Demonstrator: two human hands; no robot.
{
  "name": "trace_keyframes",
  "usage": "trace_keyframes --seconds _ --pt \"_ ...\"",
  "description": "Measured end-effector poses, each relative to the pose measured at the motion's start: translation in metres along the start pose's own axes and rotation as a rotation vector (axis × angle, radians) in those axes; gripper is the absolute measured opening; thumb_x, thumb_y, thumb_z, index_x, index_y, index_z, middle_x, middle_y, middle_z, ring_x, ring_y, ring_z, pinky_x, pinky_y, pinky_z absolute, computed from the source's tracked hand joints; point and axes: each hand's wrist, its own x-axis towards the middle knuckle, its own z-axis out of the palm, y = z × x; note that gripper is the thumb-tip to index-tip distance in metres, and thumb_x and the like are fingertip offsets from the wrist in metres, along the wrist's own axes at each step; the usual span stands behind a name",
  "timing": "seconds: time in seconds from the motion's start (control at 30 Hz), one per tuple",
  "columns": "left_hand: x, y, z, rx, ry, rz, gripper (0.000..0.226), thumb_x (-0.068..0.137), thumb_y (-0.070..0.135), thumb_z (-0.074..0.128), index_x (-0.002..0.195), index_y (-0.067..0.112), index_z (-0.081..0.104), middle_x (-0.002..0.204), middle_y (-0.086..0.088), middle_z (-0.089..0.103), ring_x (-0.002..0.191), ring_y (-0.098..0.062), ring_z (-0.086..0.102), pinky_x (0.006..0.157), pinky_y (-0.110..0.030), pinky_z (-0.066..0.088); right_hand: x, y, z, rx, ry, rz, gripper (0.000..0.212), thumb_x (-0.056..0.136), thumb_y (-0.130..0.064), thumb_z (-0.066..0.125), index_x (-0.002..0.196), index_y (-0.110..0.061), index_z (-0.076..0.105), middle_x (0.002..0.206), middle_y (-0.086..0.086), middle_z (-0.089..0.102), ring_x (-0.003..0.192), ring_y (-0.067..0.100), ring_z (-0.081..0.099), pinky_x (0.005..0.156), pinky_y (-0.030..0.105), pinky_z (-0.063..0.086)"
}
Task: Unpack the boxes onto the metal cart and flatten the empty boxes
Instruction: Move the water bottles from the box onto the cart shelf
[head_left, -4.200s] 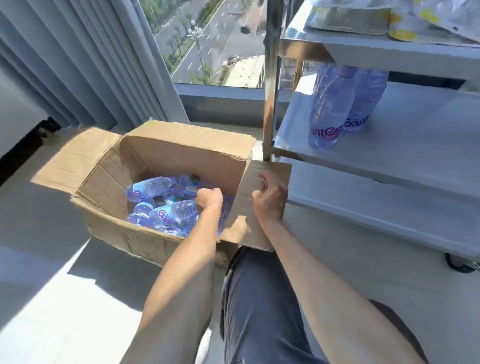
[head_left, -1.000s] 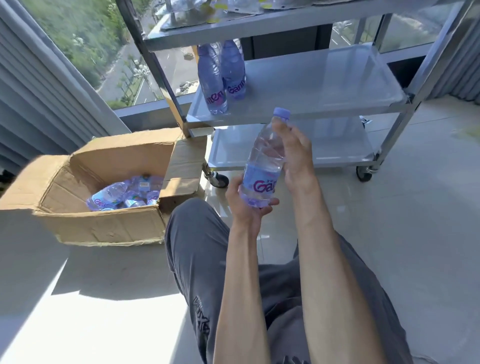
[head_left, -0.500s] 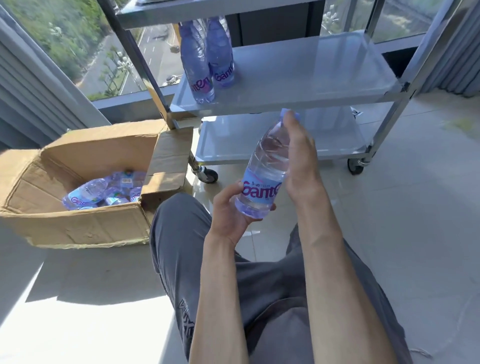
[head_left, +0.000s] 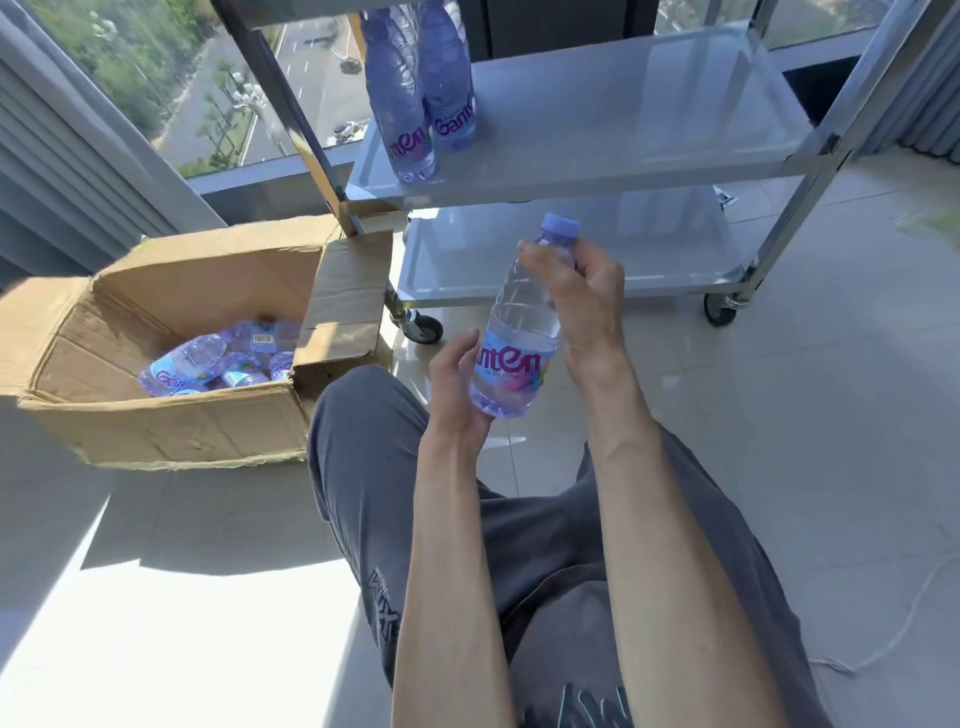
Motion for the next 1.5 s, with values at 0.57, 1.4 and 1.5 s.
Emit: trace_keyframes --seconds 0.57,1.4,1.5 --pt "0.059 0.025 0.038 -0.246 0.245 0.207 0.034 0.096 0.023 0.044 0.078 0.010 0.069 0.076 -0.010 0.066 0.069 -0.022 0.063 0.059 -0.029 0.049 0.053 0.013 0.032 -0.322 -0.357 0.050 0.059 0.058 -0.045 0.082 0.110 -0.026 0.061 0.101 -0.002 0.071 0.091 0.015 0.070 0.082 0.039 0.059" --pt "0.273 0.204 -0.021 0.890 0.448 0.598 0.057 0.084 0.023 0.074 0.133 0.015 0.045 0.114 -0.010 0.067 0.100 -0.030 0.064 0.083 -0.044 0.054 0.271 0.011 0.173 -0.500 0.034 -0.195 0.042 0.067 -0.032 0.080 0.102 -0.030 0.057 0.088 -0.017 0.065 0.074 -0.006 0.059 0.059 0.004 0.040" --pt "0.272 0.203 -0.021 0.860 0.425 0.621 0.050 0.088 0.019 0.070 0.132 0.015 0.046 0.112 -0.008 0.067 0.097 -0.027 0.064 0.078 -0.038 0.053 0.274 0.019 0.173 -0.518 0.041 -0.191 0.054 0.063 -0.032 0.083 0.110 -0.030 0.055 0.100 -0.017 0.065 0.082 -0.002 0.059 0.066 0.004 0.041"
